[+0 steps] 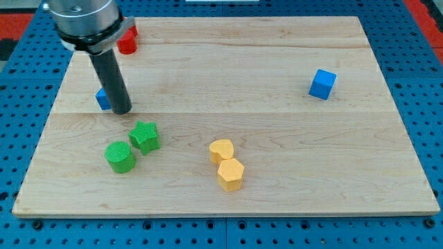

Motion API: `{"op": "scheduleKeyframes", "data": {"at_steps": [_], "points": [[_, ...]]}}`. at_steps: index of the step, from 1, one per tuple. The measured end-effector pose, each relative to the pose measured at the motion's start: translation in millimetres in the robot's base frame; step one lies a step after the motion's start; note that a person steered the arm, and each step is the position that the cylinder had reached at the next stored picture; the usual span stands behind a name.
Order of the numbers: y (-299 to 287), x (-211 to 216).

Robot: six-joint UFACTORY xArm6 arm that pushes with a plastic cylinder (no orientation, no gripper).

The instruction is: Push the triangle into the blue cube

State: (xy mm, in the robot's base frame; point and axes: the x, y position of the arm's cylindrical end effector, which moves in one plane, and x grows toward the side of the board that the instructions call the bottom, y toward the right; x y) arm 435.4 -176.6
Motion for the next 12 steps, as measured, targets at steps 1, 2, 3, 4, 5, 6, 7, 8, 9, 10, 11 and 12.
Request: {"op": "scheduleKeyframes", "data": {"at_steps": [1,2,3,4,5,6,7,8,9,10,11,12], "points": [[-26.0,-3.9],[-64.3,-17.5],[-70.4,-36.7],[-5.4,-27.8],[39.1,-28.5],[19.3,-45.7],[15.7,-61.2],[68.1,-64.5],[100.9,-78.1],[159.9,-73.2],[191.8,-58.7],[223.3,-58.2]]}}
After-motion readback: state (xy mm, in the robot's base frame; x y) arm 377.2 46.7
